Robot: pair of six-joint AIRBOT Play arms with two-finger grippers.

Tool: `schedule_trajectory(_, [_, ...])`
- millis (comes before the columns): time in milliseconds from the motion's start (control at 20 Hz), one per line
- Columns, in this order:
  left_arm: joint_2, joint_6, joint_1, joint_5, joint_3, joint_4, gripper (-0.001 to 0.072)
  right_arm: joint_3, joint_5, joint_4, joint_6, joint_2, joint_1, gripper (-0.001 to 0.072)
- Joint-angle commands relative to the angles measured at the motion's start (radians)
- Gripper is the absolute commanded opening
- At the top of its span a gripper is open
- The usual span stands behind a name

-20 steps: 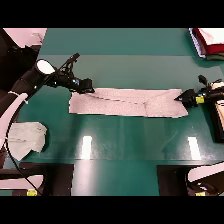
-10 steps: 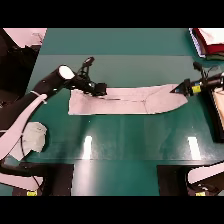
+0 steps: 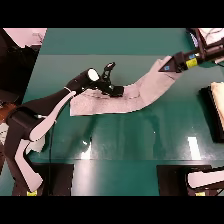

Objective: Fold the shirts.

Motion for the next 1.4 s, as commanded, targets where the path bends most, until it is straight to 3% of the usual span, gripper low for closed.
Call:
schedule_trajectory(0, [-0.053, -0.023, -0.011, 0.008, 0.066, -0.003, 0.0020, 0.095, -0.024, -0.002, 0.031, 0.009, 0.124, 0.0012])
schedule_trajectory(450, [-0.026, 0.003, 0.028, -0.069, 0.087, 0.044, 0.0020, 0.104, -0.126, -0.009, 0.028, 0.008, 0.222, 0.0012])
schedule_trajectory(900, [0.322, 0.010, 0.350, -0.207, 0.088, 0.239, 0.0021, 0.104, -0.193, -0.006, -0.034, -0.063, 0.372, 0.0013])
schedule_trajectory(1050, [0.440, 0.012, 0.448, -0.222, 0.088, 0.284, 0.0021, 0.105, -0.304, -0.006, -0.101, -0.140, 0.501, 0.0014])
schedule_trajectory(1150, [0.504, 0.012, 0.502, -0.227, 0.088, 0.286, 0.0022, 0.105, -0.457, 0.002, -0.146, -0.207, 0.602, 0.0015])
schedule_trajectory(1200, [0.531, 0.012, 0.523, -0.229, 0.088, 0.286, 0.0021, 0.115, -0.541, 0.007, -0.166, -0.245, 0.657, 0.0044])
schedule_trajectory(1300, [0.566, 0.012, 0.554, -0.241, 0.089, 0.286, 0.0022, 0.196, -0.609, 0.085, -0.193, -0.331, 0.745, 0.0441])
schedule_trajectory(1350, [0.576, 0.012, 0.564, -0.252, 0.088, 0.287, 0.0021, 0.246, -0.616, 0.100, -0.203, -0.364, 0.771, 0.0570])
